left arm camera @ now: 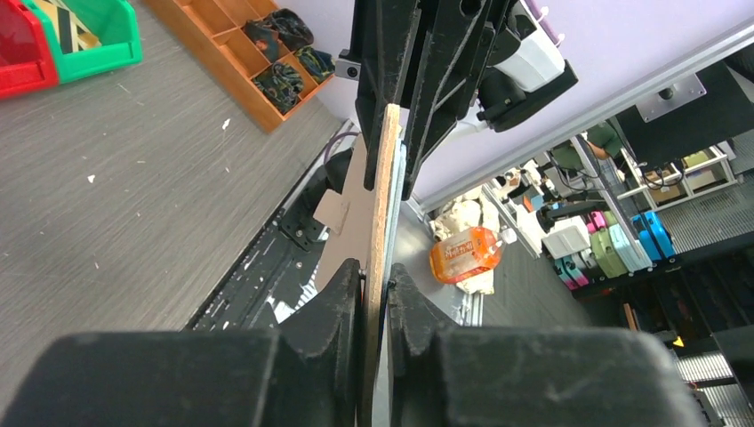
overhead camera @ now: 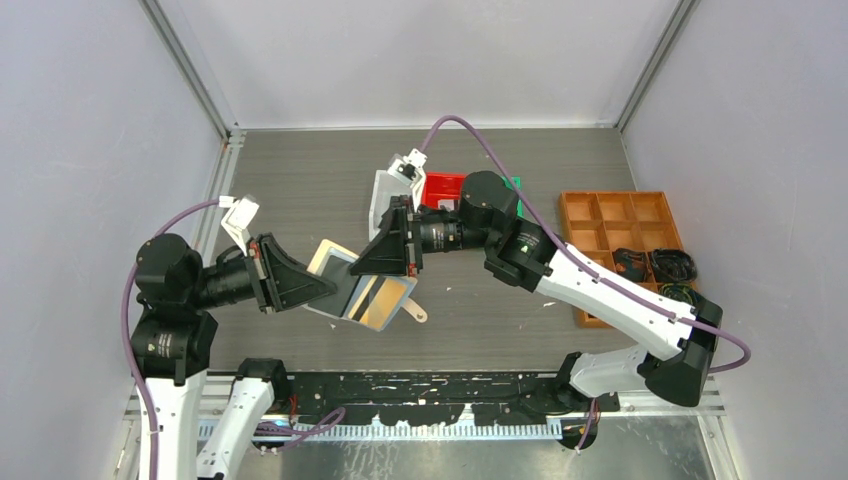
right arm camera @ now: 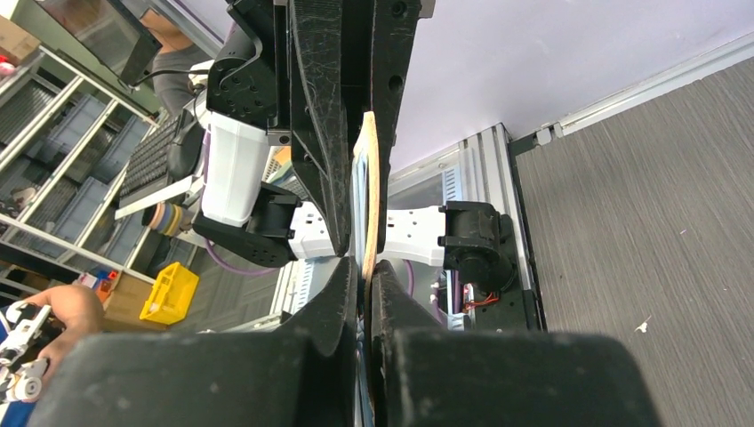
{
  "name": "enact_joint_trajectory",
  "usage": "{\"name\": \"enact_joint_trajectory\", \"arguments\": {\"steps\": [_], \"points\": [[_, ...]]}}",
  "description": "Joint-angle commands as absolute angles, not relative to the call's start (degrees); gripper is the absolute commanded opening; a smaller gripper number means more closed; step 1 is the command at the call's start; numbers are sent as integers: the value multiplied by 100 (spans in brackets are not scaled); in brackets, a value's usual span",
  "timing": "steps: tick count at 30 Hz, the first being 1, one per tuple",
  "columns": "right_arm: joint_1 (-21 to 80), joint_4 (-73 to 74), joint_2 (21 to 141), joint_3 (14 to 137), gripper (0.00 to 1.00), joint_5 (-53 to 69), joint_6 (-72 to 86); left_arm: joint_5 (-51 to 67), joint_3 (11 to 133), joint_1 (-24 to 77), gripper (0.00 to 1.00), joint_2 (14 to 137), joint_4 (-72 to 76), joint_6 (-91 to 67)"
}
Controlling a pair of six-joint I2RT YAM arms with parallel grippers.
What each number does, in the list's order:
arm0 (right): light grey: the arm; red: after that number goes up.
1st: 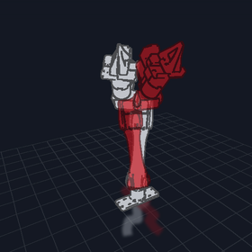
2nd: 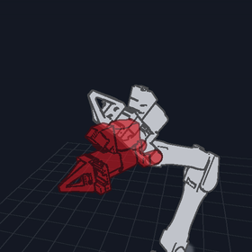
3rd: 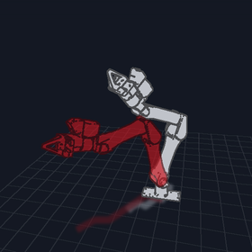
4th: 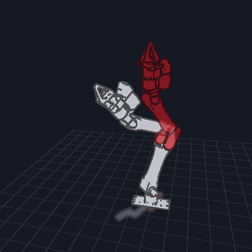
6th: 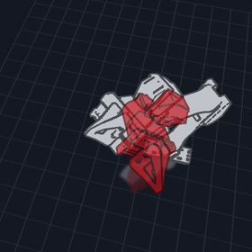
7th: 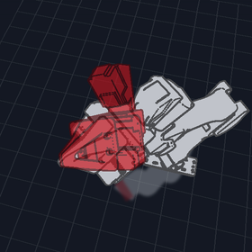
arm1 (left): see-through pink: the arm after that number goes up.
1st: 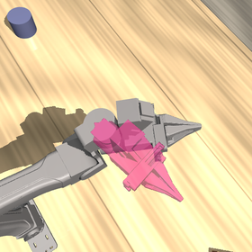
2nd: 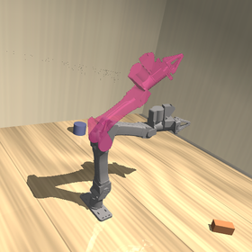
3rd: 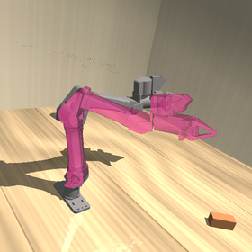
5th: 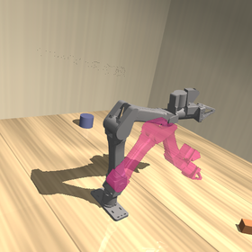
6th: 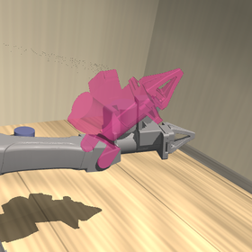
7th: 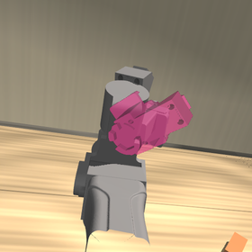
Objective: Take the credit cards out of the card holder
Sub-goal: Remove the credit card from the card holder.
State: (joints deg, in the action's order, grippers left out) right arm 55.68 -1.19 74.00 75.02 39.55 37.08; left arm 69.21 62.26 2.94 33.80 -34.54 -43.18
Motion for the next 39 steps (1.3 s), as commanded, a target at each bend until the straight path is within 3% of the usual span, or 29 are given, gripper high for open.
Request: {"name": "enact_joint_trajectory", "arguments": {"steps": [1,3,4,7,9,11,19,24,39], "points": [[5524,-79,7214,7583,1,4025,3508,7149,6367,310,10,3386,-3031,-4496],[5528,-79,7232,7584,1,4017,3507,7139,6347,311,6,3381,-3003,-4545],[5523,-72,7249,7594,7,3997,3507,7116,6332,309,5,3374,-2997,-4555],[5506,-73,7290,7639,40,3808,3565,6867,6233,308,0,3339,-2999,-4504],[5366,98,7211,7666,52,3428,3607,6562,6210,302,0,3354,-3187,-4317],[5098,203,7026,7662,57,3039,3825,6075,6250,312,0,3387,-3520,-3961],[4739,-1059,6200,6429,57,2176,5241,4403,6197,311,0,3479,-3777,-3775],[4916,-3011,6765,5503,55,2593,6667,4671,6122,312,0,3577,-3418,-4202],[5469,-4953,8075,5370,50,2577,7417,4896,6062,311,0,3580,-3121,-4726]]}}
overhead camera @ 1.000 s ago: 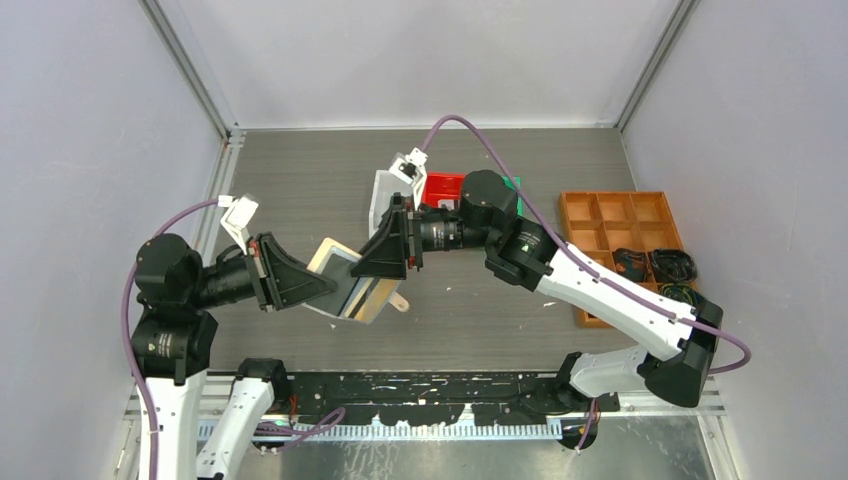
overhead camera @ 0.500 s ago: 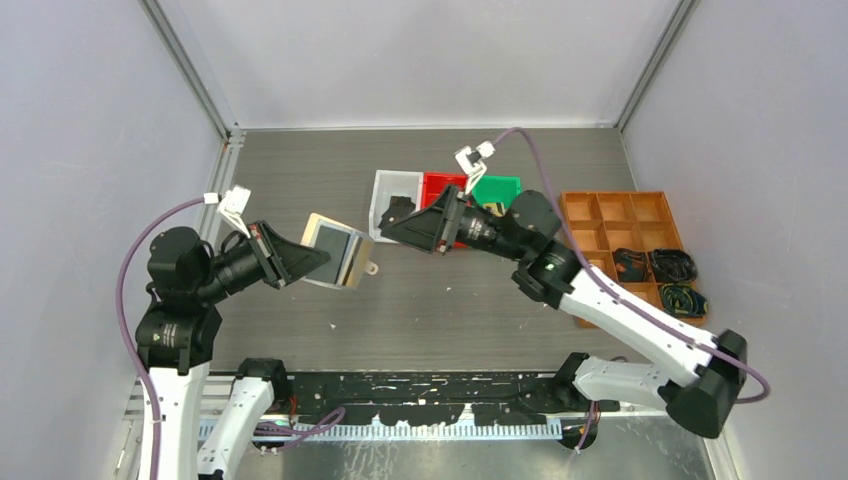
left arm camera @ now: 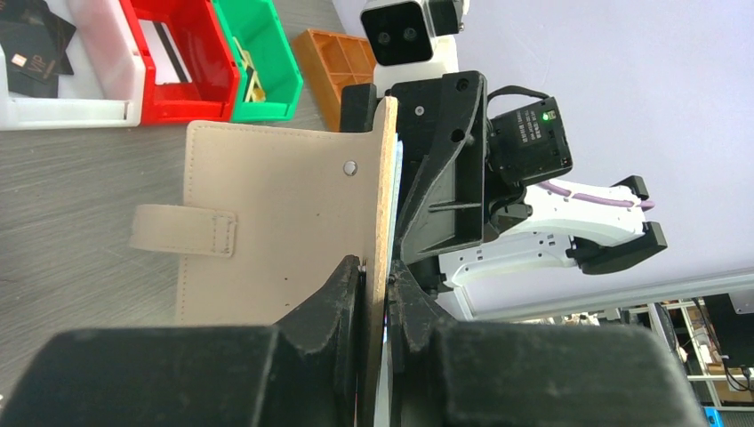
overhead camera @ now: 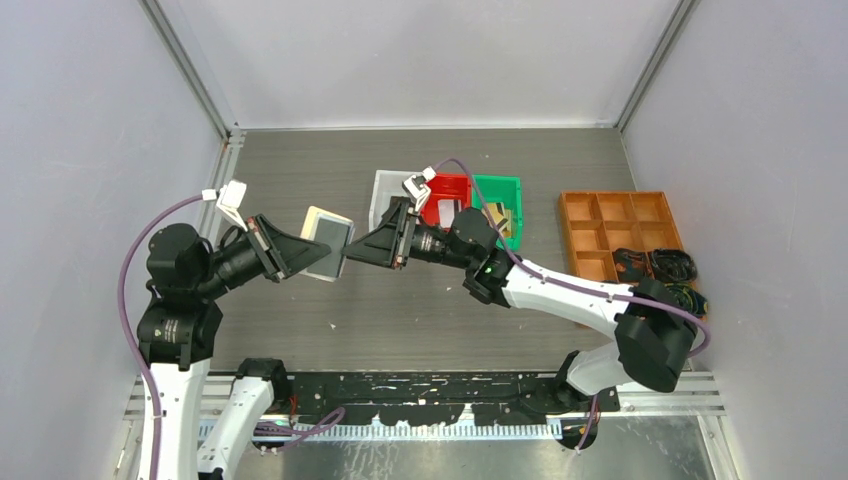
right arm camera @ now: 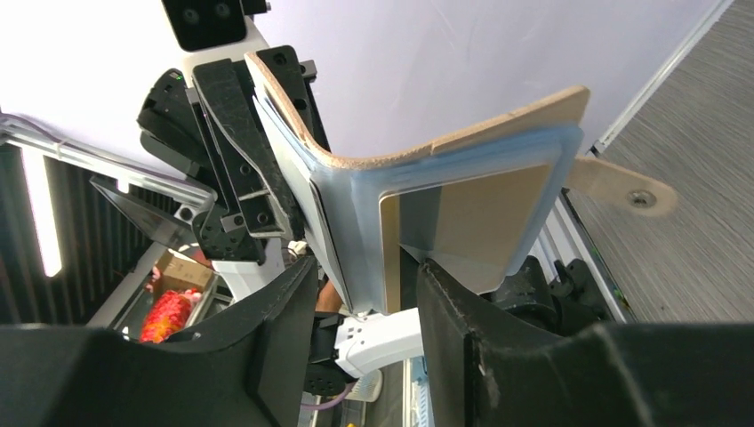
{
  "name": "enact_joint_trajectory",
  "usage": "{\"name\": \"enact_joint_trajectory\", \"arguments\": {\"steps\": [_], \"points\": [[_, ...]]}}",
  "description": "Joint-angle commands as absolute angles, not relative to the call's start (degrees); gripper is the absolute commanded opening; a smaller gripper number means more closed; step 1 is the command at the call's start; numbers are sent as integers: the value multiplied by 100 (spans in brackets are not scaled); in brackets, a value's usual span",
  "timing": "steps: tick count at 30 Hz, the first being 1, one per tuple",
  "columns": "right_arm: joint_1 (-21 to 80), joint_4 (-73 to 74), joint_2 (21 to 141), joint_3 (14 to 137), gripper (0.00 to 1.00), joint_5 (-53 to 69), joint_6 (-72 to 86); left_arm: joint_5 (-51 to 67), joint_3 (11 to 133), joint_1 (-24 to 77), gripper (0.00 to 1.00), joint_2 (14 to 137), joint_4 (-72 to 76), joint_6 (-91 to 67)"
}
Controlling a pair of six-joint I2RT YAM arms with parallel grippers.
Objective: Take the credit cards out of the card holder
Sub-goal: Remove the credit card from the card holder.
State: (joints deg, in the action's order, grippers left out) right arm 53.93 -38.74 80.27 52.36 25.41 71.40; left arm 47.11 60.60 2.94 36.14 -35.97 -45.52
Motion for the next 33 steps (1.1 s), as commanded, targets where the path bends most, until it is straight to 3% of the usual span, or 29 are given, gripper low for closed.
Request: {"name": "enact_joint_trajectory", "arguments": {"steps": [1,20,33], "points": [[5485,-5059,8122,5370,49,2597,7477,4900,6054,311,0,3584,-3105,-4743],[5588,-5324,7795,5167,42,2809,7681,4792,6142,308,0,3653,-3242,-4523],[5681,-5977,8390,5358,45,2818,8108,4991,6064,304,0,3587,-3053,-4794]]}}
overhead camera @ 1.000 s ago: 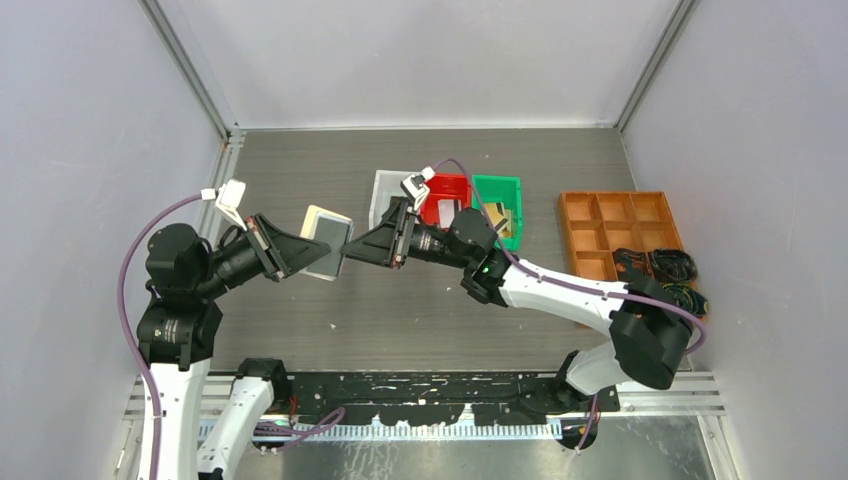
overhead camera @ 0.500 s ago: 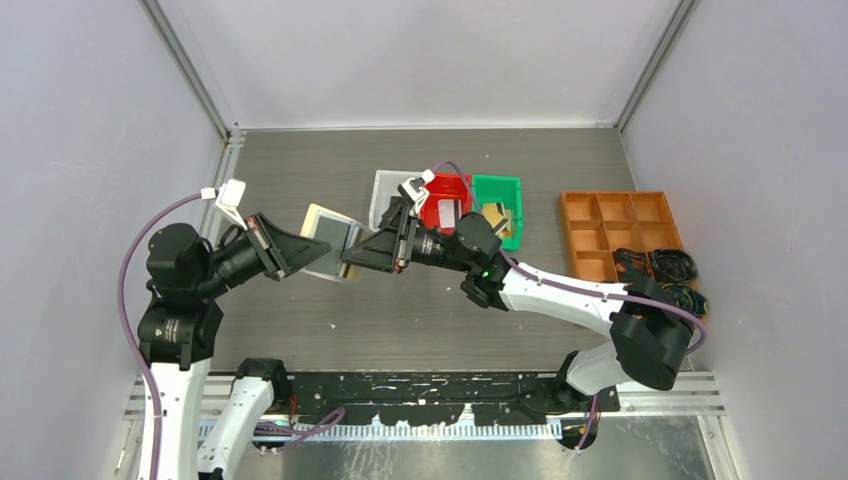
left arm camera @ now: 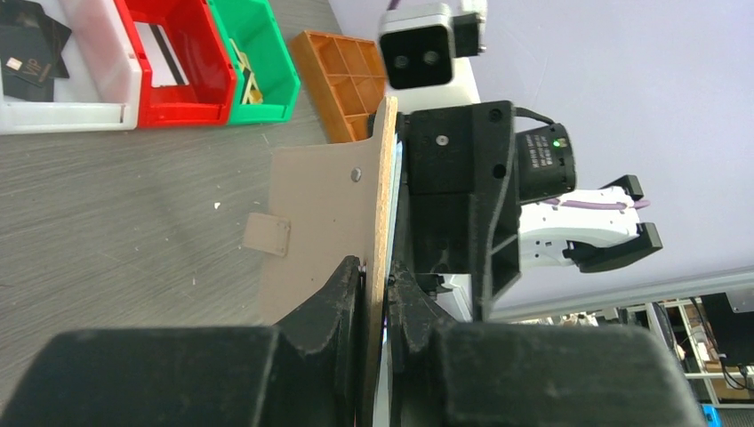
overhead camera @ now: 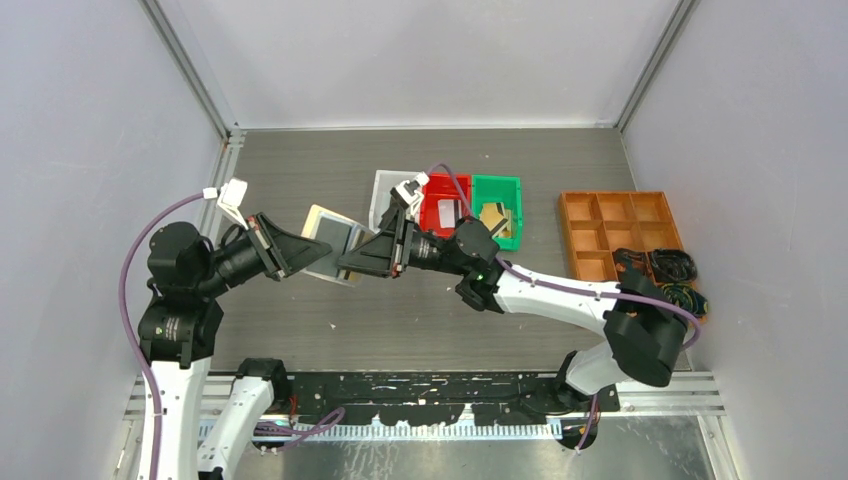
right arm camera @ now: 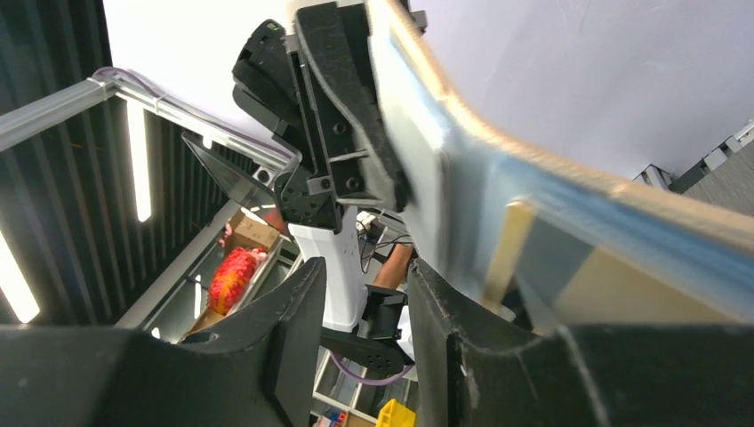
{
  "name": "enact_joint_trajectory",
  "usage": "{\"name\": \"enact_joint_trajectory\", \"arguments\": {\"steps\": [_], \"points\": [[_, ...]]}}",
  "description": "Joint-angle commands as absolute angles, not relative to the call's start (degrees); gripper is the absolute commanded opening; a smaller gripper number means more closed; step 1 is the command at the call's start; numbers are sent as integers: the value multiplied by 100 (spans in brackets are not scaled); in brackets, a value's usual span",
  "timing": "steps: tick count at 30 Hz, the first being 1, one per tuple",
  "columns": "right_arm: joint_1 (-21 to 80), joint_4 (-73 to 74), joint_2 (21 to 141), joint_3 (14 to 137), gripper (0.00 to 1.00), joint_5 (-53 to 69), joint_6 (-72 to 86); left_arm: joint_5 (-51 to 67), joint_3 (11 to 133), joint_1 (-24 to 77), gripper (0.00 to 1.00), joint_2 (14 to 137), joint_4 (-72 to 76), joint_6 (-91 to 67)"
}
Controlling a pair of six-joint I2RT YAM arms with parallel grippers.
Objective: Take the credit cards out of the card holder
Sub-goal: Remove the credit card from the card holder.
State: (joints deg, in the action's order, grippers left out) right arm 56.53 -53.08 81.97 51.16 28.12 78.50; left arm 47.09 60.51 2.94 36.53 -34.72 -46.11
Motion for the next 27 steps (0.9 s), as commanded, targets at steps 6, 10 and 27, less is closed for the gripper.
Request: {"name": "enact_joint_trajectory", "arguments": {"steps": [6,10,27], "points": [[5690,-6414,8564,5344,45,2698,8321,5223,5854,308,0,3512,-2580,-5326],[5692,-6406,8547,5321,45,2712,8337,5406,5813,307,0,3550,-2315,-5621],[5519,-4949,7719,4957,46,2741,7506,5457,6052,306,0,3547,-2330,-5720]]}}
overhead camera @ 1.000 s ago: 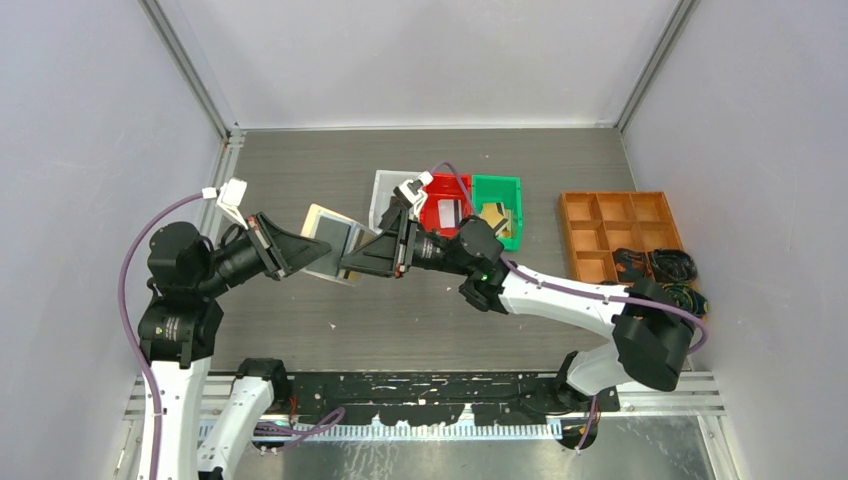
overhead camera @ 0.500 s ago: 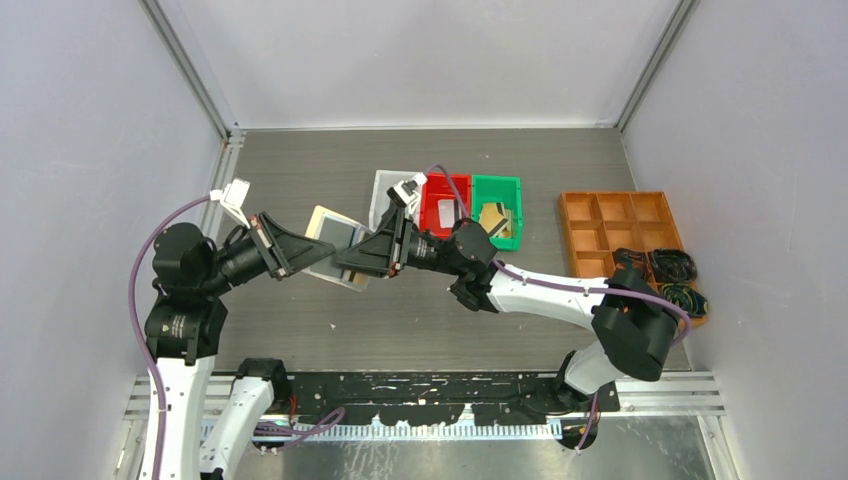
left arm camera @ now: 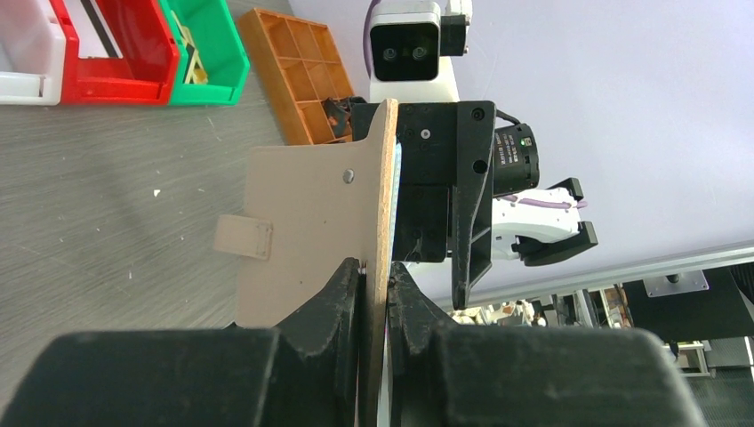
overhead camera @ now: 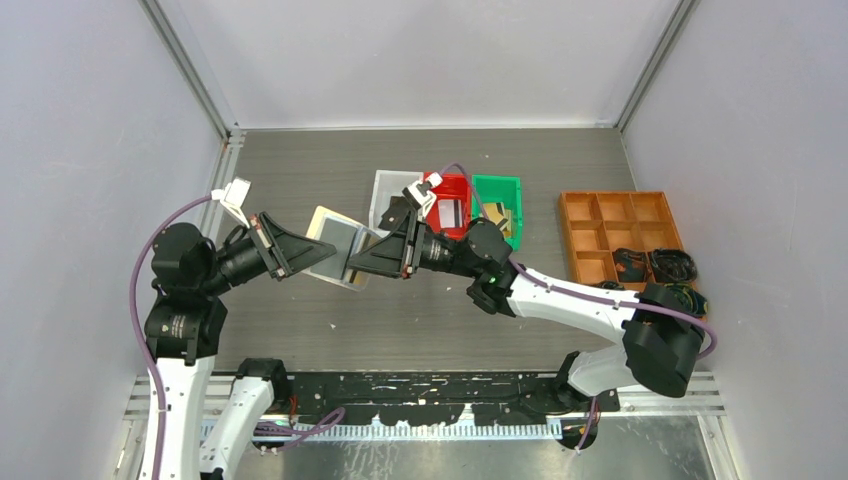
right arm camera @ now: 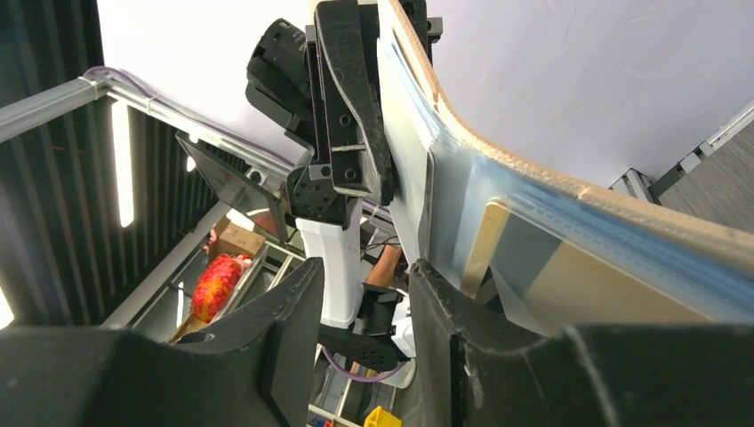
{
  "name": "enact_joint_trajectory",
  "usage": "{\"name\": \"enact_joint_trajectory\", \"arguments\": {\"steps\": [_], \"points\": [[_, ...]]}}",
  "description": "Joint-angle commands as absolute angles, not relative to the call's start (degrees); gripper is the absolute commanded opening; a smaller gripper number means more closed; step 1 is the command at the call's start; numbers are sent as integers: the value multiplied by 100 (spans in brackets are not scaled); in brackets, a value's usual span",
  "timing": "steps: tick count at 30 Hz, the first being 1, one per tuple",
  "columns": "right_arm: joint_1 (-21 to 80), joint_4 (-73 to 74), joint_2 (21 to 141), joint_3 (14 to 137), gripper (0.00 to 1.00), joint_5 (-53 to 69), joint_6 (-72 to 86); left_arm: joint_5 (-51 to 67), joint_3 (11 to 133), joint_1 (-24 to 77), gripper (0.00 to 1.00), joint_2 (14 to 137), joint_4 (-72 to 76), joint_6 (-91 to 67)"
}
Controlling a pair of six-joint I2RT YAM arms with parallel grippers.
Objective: Take the credit cards out of the card holder
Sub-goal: Remove the credit card from the card holder.
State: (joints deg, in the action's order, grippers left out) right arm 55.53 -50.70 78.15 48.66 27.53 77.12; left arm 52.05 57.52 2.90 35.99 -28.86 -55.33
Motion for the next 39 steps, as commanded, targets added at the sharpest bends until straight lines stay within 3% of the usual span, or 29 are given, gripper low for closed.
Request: {"name": "enact_joint_trajectory", "arguments": {"steps": [1,17,25,30,39], "points": [[5513,-4934,7725,4977,46,2756,7497,5466,6061,315,0,3554,-2326,-5721],[5484,-4935,7735,5150,46,2795,7501,5459,6047,308,1,3532,-2336,-5722],[5484,-5975,8206,5382,43,2946,8155,5425,5841,310,7,3515,-2431,-5581],[5482,-6033,8232,5419,42,2866,8150,5464,5746,310,18,3489,-2435,-5609],[5481,-6152,8320,5464,36,2751,8210,5971,5423,314,23,3458,-1838,-6307]]}}
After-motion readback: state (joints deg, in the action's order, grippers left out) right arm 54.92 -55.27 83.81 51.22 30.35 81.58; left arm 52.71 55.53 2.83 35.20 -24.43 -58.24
